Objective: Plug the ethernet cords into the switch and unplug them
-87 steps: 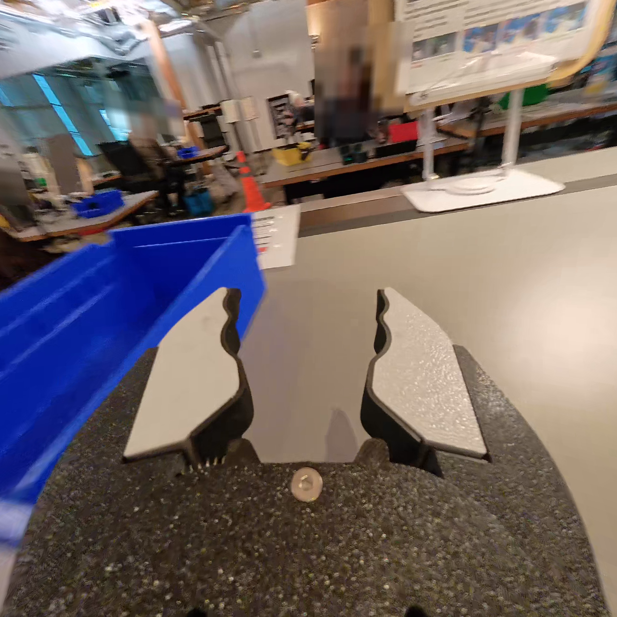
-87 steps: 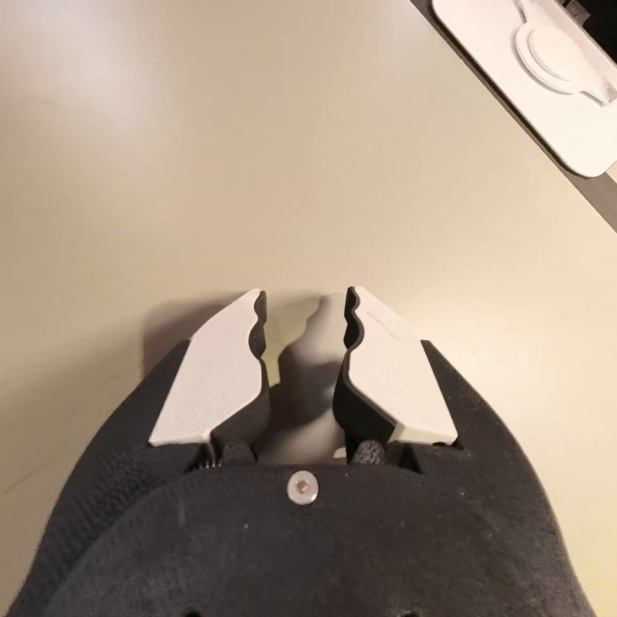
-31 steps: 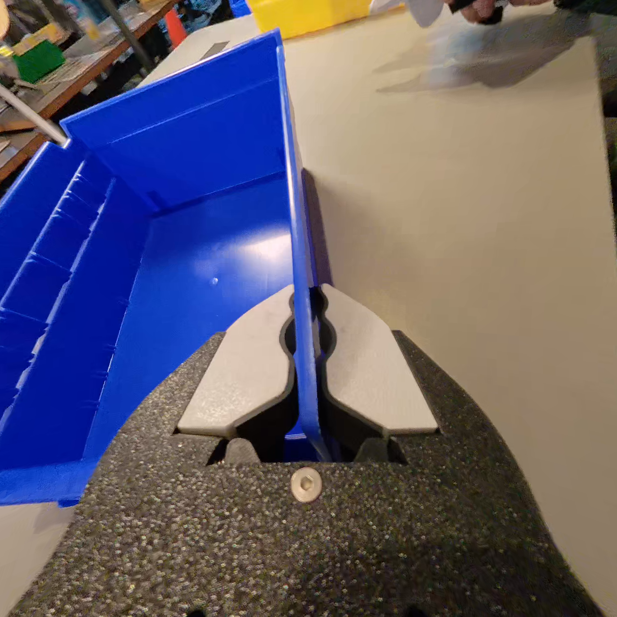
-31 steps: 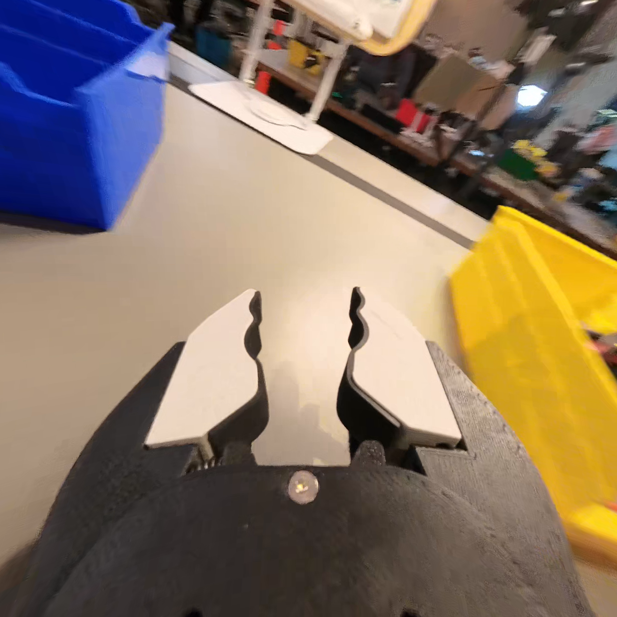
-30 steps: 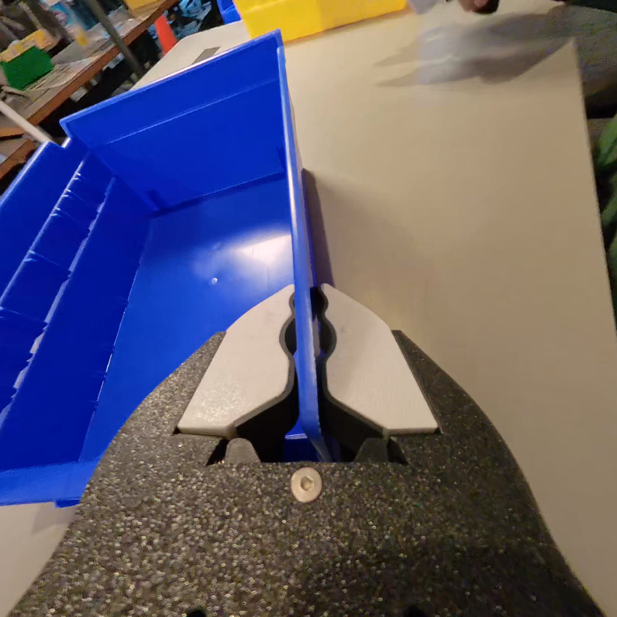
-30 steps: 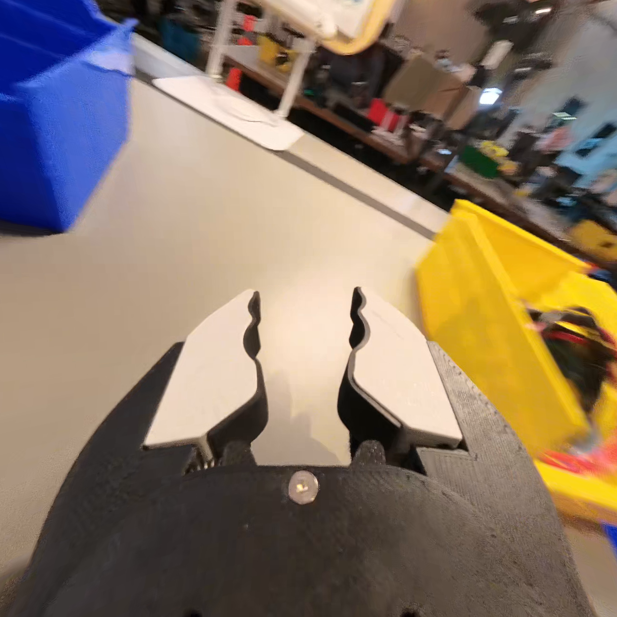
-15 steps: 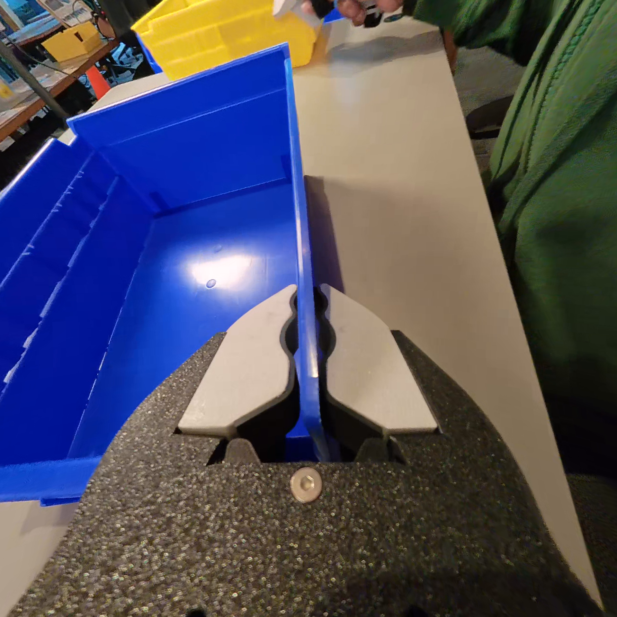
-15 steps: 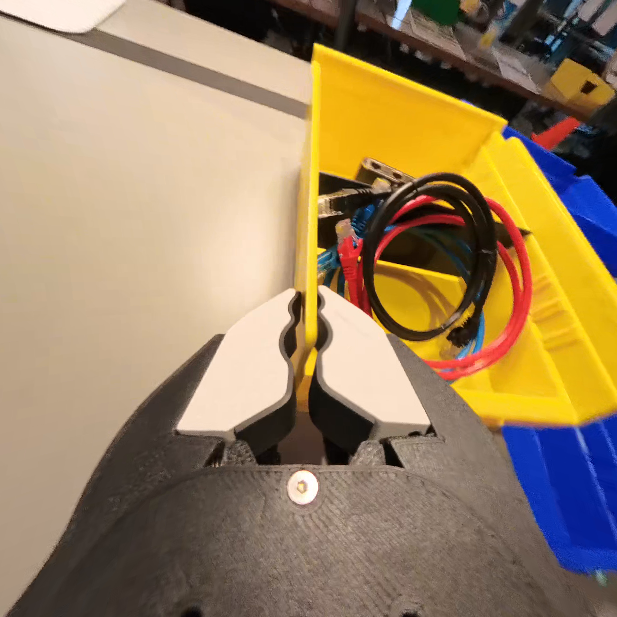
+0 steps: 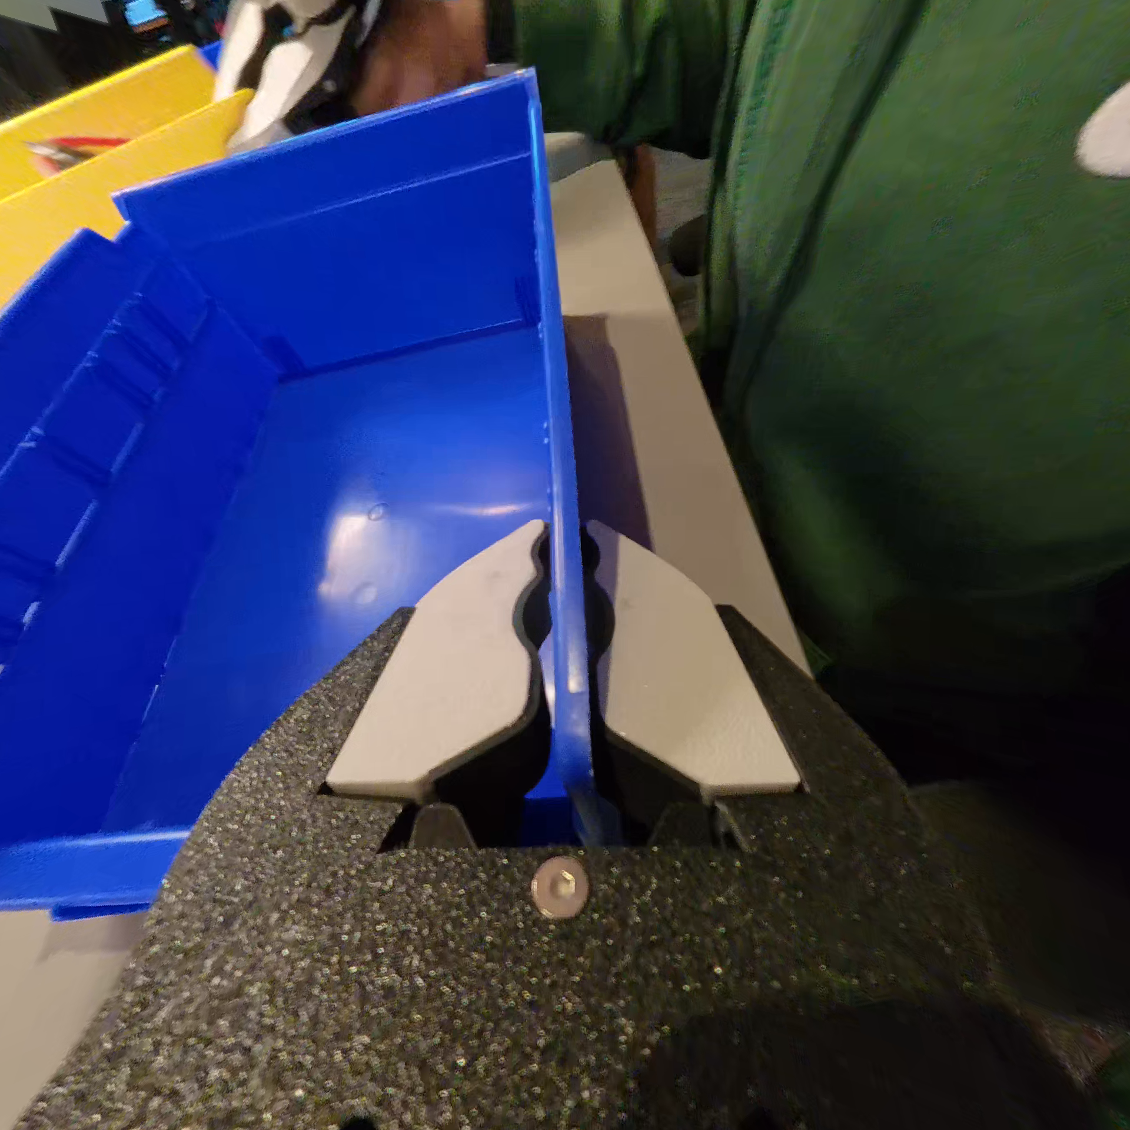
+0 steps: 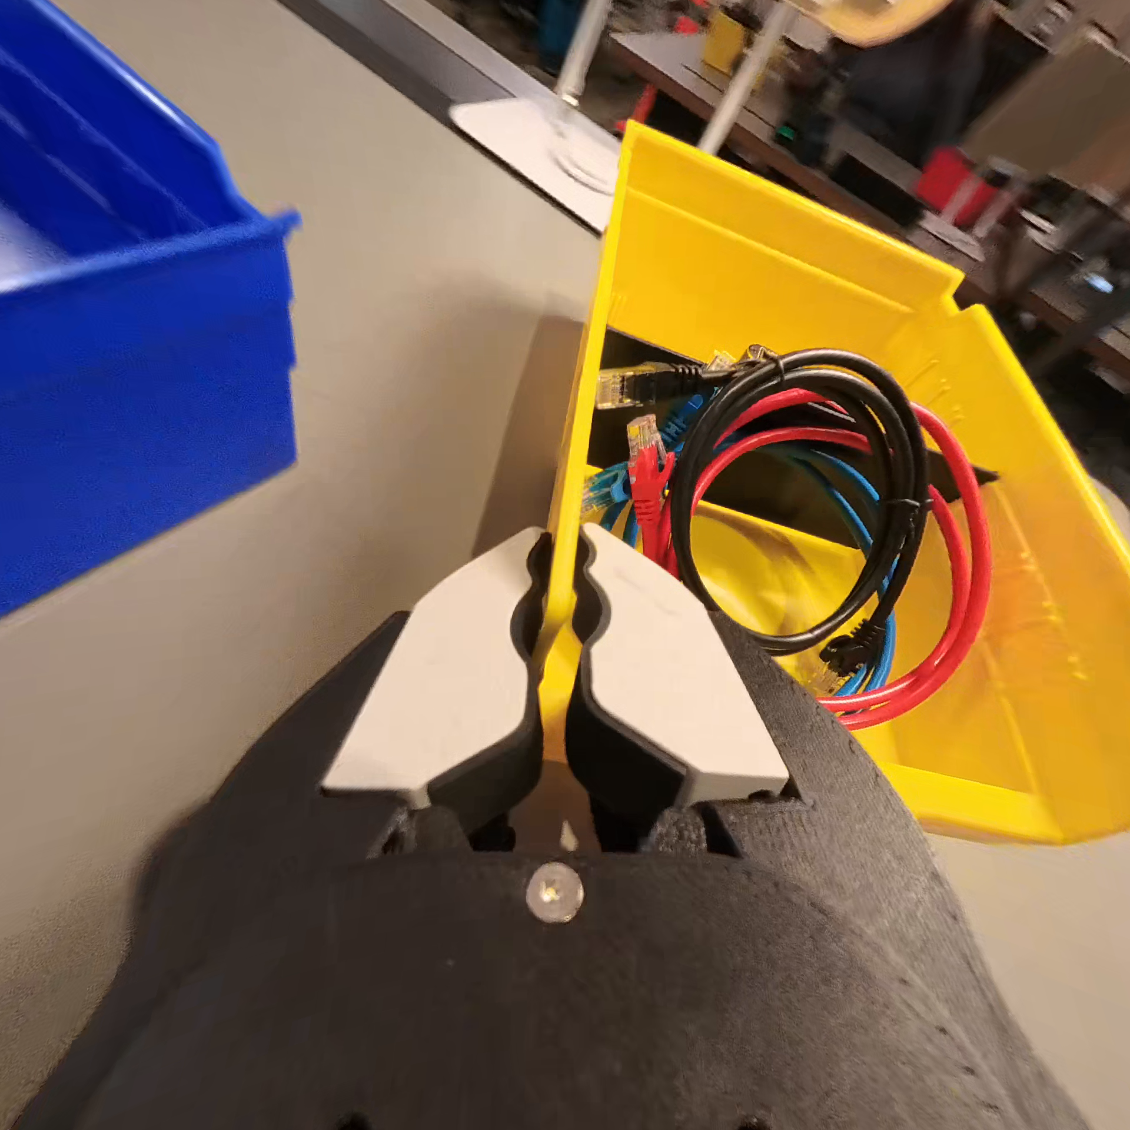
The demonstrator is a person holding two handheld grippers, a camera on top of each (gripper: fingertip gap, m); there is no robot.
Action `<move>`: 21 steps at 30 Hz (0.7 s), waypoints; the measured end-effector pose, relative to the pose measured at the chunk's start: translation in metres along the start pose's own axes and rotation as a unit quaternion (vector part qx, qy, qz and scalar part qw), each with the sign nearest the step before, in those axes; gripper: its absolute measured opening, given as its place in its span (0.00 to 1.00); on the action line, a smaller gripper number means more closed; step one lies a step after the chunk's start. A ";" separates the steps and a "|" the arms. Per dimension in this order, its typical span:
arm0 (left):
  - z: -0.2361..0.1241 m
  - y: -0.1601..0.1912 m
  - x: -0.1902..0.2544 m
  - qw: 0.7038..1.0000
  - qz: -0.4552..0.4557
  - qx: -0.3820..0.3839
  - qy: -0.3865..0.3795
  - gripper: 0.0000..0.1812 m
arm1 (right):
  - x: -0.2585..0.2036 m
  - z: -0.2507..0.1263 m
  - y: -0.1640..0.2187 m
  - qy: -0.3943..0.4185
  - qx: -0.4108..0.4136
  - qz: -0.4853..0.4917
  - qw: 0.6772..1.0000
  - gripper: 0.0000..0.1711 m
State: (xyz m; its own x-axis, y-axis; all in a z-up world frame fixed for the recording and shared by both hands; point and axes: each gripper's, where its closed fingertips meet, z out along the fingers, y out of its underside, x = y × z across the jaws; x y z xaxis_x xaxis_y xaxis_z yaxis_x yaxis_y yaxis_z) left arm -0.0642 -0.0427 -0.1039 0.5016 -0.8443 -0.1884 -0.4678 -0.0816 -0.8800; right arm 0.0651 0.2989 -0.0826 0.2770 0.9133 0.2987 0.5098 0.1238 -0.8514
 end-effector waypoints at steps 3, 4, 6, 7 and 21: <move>-0.005 -0.002 0.019 0.999 0.002 0.007 0.044 0.04 | -0.019 0.009 -0.011 -0.077 0.032 -0.022 0.996 0.04; -0.007 -0.003 0.025 0.998 0.002 0.010 0.057 0.04 | -0.024 0.012 -0.014 -0.103 0.044 -0.024 0.993 0.03; -0.010 -0.004 0.034 0.997 -0.001 0.013 0.078 0.04 | -0.033 0.018 -0.021 -0.153 0.069 -0.040 0.985 0.03; -0.010 -0.005 0.038 0.996 -0.003 0.013 0.085 0.04 | -0.036 0.021 -0.024 -0.176 0.079 -0.054 0.980 0.03; 0.028 -0.025 0.043 0.996 0.003 0.013 0.083 0.04 | -0.126 0.092 -0.091 -0.378 0.146 -0.152 0.902 0.03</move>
State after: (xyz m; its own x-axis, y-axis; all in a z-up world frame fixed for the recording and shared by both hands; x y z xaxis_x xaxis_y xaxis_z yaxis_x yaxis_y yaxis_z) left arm -0.0107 -0.0620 -0.1026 0.3709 -0.9206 -0.1221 -0.4501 -0.0632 -0.8907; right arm -0.0910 0.2080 -0.0823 -0.5295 0.8102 0.2515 0.2016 0.4081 -0.8904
